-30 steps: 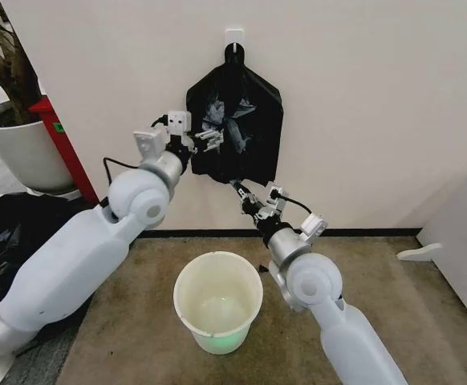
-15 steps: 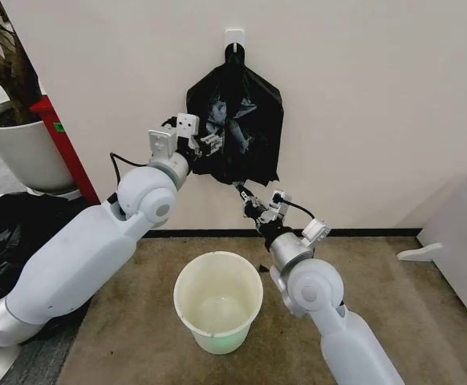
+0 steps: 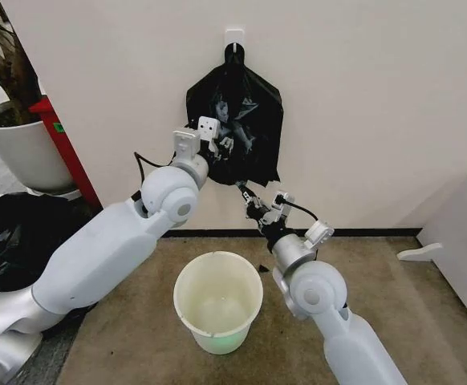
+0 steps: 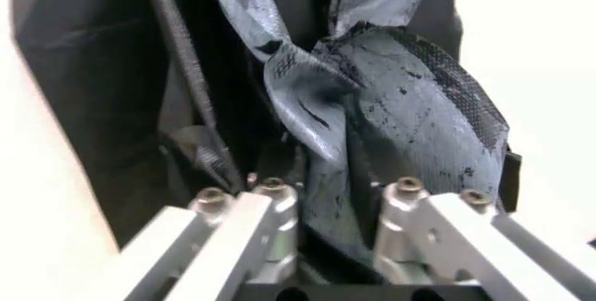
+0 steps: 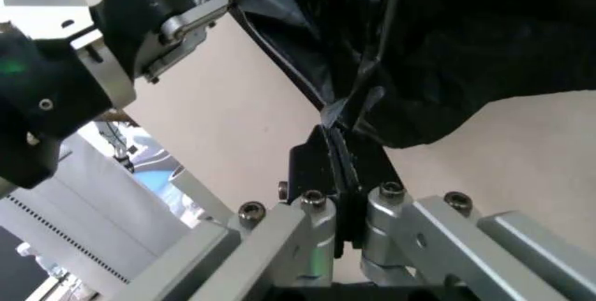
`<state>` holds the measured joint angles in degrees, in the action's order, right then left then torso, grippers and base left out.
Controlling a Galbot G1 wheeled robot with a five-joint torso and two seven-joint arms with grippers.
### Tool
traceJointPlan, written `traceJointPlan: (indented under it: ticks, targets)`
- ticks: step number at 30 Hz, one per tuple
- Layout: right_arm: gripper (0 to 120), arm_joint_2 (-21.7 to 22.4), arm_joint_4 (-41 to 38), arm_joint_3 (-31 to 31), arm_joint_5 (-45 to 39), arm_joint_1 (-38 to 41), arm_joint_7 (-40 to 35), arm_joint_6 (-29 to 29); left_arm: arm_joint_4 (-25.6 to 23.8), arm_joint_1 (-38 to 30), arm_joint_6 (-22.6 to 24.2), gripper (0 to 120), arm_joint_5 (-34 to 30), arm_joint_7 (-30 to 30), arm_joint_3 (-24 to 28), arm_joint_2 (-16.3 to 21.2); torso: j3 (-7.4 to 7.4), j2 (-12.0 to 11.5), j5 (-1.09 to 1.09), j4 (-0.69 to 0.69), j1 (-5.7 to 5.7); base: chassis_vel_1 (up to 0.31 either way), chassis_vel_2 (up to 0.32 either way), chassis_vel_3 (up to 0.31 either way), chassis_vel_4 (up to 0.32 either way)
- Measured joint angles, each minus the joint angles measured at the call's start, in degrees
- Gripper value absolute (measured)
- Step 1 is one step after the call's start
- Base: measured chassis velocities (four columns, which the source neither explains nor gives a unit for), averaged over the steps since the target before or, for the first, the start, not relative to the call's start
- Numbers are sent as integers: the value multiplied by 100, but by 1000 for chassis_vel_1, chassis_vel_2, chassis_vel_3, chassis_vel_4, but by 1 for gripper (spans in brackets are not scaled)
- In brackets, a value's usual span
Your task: Place the garbage bag over the trash bin.
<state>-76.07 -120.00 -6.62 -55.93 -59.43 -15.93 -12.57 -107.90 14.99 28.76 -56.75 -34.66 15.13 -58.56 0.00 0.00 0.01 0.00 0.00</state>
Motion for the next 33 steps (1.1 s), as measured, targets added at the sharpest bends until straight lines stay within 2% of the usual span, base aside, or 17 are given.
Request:
traceJointPlan:
  ticks: [4,10,15,24,27,31,33]
  targets:
    - [0,17,-20,-6,52,-55,17,1,-8,-41,48,0,0,-42,46,-81,0,0,0,0,0,0,0,0,0]
    - [0,30,-37,-34,75,-95,28,2,-48,-48,55,0,0,-59,31,-65,0,0,-1,0,0,0,0,0,0]
    - [0,50,-14,-112,131,-129,68,4,-185,64,37,0,10,-48,-229,51,0,0,-1,-1,0,0,0,0,0]
    - [0,108,97,-214,236,-181,212,17,-533,705,-487,0,124,741,-1084,561,0,0,-2,1,0,0,0,0,0]
    - [0,97,110,-190,292,-171,232,16,-559,792,-589,0,128,867,-1182,630,0,0,-2,1,0,0,0,0,0]
    - [13,95,83,-126,504,-159,367,14,-563,889,-739,0,130,1002,-1285,701,0,0,-2,1,0,0,0,0,0]
    - [25,151,-135,-127,631,-161,366,-98,-537,922,-821,0,127,1066,-1334,718,0,0,-1,0,0,0,0,0,0]
